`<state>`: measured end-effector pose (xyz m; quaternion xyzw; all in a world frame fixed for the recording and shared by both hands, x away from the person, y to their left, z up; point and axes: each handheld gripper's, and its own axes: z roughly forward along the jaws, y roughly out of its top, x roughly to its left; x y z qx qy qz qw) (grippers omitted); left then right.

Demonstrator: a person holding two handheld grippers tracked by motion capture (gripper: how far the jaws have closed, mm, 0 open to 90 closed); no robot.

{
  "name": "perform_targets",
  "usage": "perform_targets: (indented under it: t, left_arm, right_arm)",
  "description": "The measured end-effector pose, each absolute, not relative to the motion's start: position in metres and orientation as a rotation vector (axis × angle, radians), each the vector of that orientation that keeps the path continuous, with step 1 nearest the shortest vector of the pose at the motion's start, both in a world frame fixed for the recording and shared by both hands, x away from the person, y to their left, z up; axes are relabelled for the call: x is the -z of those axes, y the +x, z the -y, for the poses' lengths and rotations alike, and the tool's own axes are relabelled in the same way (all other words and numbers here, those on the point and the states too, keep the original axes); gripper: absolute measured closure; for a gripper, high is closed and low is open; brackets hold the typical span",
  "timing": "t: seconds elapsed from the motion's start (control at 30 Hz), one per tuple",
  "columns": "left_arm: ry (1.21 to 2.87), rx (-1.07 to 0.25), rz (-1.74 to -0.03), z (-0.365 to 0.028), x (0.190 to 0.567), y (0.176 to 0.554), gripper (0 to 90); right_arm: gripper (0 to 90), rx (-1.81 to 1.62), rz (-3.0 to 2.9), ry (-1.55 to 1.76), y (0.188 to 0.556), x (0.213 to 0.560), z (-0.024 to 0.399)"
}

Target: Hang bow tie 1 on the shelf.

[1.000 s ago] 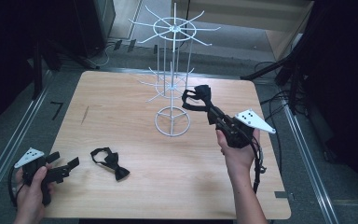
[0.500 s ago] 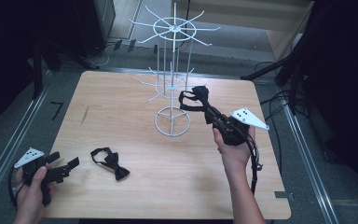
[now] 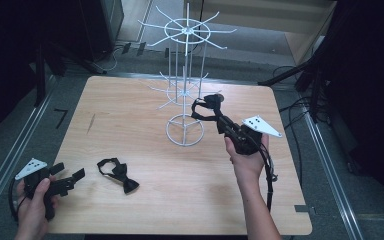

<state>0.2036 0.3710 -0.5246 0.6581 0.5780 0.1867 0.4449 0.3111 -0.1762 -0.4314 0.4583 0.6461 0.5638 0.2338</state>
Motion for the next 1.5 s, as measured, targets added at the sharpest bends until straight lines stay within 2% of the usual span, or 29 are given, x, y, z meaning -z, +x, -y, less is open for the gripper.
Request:
perform_targets:
  t: [0.5, 1.13, 1.2, 1.23, 1.27, 1.3, 1.33, 1.5]
  left_arm:
    - [1.637, -0.46, -1.43, -0.371, 0.525, 0.204, 7.1]
    - [1.642, -0.461, -1.428, -0.371, 0.524, 0.204, 7.1]
    - [1.642, -0.461, -1.428, -0.371, 0.524, 0.204, 7.1]
    - [1.641, -0.461, -1.428, -0.371, 0.524, 0.204, 7.1]
    - [1.641, -0.461, -1.428, -0.371, 0.524, 0.204, 7.1]
    - [1.641, -0.461, -1.428, -0.371, 0.524, 0.204, 7.1]
    - [1.642, -0.461, -1.429, -0.371, 0.524, 0.204, 7.1]
    - [1.637, -0.466, -1.428, -0.371, 0.524, 0.203, 7.1]
  right_arm:
    - [81.6, -1.533, -1.804, 1.284, 0.319, 0.443, 0.163]
    - [68.4, -1.539, -1.812, 1.311, 0.32, 0.458, 0.161]
    - [62.1, -1.564, -1.807, 1.305, 0.318, 0.462, 0.163]
    - [62.1, -1.564, -1.807, 1.305, 0.318, 0.462, 0.163]
    - [53.5, -1.568, -1.799, 1.296, 0.317, 0.462, 0.165]
    - [53.5, -1.568, -1.799, 1.296, 0.317, 0.462, 0.165]
    - [47.2, -1.574, -1.805, 1.281, 0.315, 0.462, 0.166]
    - [42.7, -1.557, -1.839, 1.265, 0.31, 0.462, 0.167]
